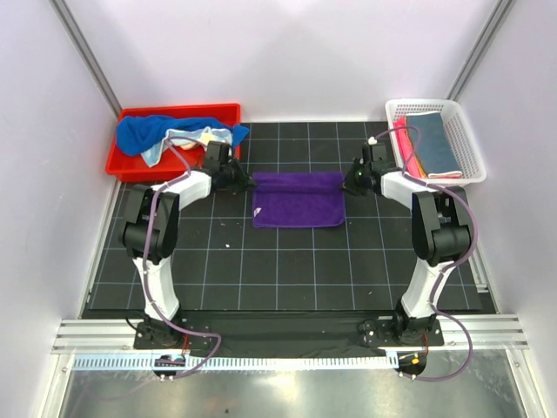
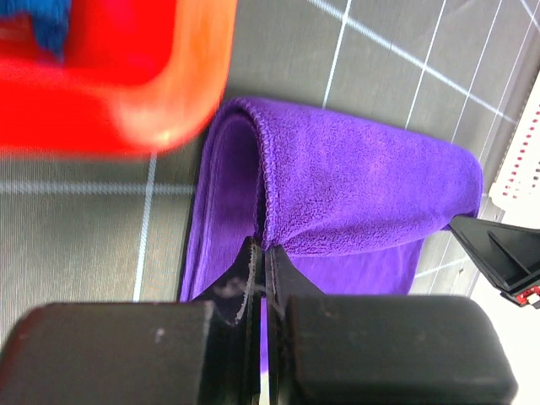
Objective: Fold and stack the towels
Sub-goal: Fold the towel
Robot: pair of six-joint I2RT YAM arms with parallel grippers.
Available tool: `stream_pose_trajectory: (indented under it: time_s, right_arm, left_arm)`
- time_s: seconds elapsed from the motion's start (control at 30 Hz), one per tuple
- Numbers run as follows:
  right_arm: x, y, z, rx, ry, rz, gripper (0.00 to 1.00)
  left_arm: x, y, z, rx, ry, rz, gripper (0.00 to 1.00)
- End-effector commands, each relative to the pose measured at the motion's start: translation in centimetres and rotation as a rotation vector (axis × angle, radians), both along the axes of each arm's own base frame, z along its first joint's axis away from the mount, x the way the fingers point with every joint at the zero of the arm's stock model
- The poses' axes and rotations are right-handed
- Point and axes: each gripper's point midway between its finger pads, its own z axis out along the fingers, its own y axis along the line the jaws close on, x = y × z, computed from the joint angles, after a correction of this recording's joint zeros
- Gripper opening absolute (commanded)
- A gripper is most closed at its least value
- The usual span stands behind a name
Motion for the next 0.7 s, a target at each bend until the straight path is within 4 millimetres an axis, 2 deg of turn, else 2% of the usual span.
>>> stream_pose_trajectory:
  time_s: [0.0,0.23,0.3,0.43,0.67]
  right_arm:
    - [0.2,0.0,2.7,0.010,-0.084,-0.017,0.01]
    - [-2.3,0.0,1.8,0.012,-0.063,-0.016,0.01]
    - [-2.6,-0.1,2.4,0.013,-0.077,-0.019,0.01]
    - [-3.9,-0.3,2.6,0.009,-0.073,-0.021,0.01]
    - [-5.6,-0.3,2.9,0.017,-0.077,-0.017,0.01]
  left_arm:
    - [0.0,0.0,3.4,-0.023,-0.091,0.003,0.00]
    - [-2.2,-0.2,2.9,-0.020,-0.076,-0.013,0.00]
    - [-2.8,-0.1,2.4,-0.013,-0.065,-0.013,0.00]
    - [-3.7,0.0,2.8,-0.017,-0.072,-0.012,0.00]
    - [-5.2,0.1,2.4,-0.005,-0.063,-0.017,0.00]
